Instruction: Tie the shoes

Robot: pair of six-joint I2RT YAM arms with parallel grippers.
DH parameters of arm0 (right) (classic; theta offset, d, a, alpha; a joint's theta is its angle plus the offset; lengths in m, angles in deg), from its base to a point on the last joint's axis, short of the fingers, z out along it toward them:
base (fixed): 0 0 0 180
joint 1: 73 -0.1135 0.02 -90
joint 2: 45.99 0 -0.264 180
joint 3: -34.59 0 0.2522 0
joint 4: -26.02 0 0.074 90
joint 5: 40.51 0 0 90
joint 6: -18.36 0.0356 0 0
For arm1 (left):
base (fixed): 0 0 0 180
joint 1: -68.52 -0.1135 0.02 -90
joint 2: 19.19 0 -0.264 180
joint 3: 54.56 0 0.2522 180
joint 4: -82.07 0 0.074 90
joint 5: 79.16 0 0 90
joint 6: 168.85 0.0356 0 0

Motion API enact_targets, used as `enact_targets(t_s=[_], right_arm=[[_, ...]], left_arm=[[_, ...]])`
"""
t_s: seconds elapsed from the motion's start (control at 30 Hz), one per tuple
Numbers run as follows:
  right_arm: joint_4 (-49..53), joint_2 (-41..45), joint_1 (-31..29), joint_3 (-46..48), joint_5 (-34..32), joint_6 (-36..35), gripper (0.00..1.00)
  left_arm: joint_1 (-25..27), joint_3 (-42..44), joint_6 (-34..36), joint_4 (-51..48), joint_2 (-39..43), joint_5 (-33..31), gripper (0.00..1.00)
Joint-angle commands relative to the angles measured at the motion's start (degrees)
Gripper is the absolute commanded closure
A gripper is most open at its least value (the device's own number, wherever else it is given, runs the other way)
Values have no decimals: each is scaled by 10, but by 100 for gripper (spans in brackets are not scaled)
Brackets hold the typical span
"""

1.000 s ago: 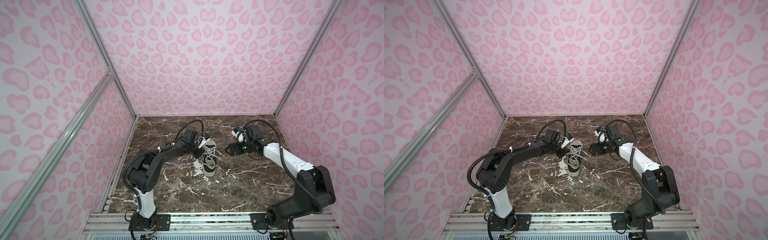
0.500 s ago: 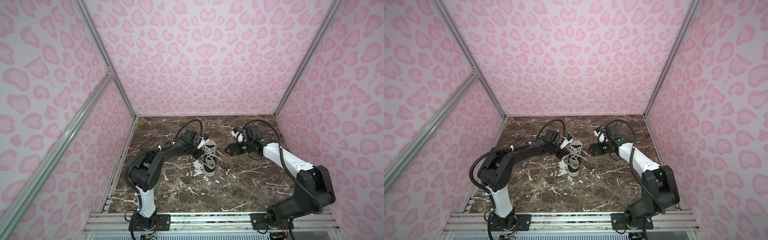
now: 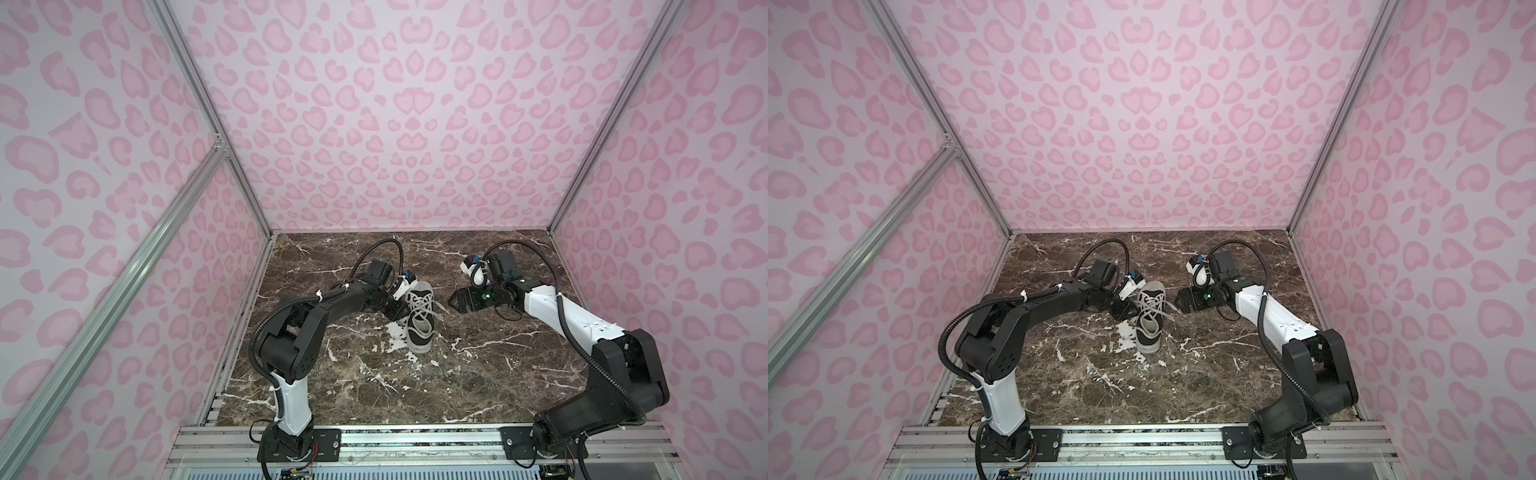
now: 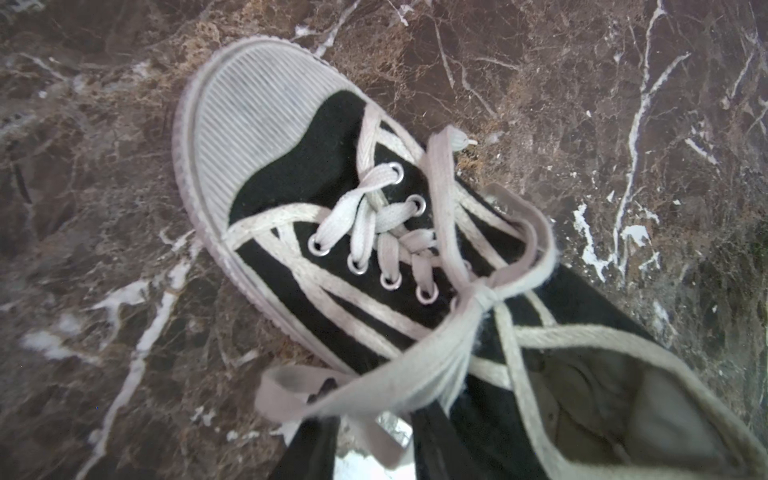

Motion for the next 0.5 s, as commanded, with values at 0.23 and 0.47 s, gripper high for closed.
enact_targets(t_s=[0.23,0.47], right_arm=[[-17,-31,-9,-10,-1,12,2],[-11,-101,-12,-46,-17,6,19]], left_arm=[[-1,9,-3,-13,24,-8,58],[-9,23,-7,-16,48,-18,54]])
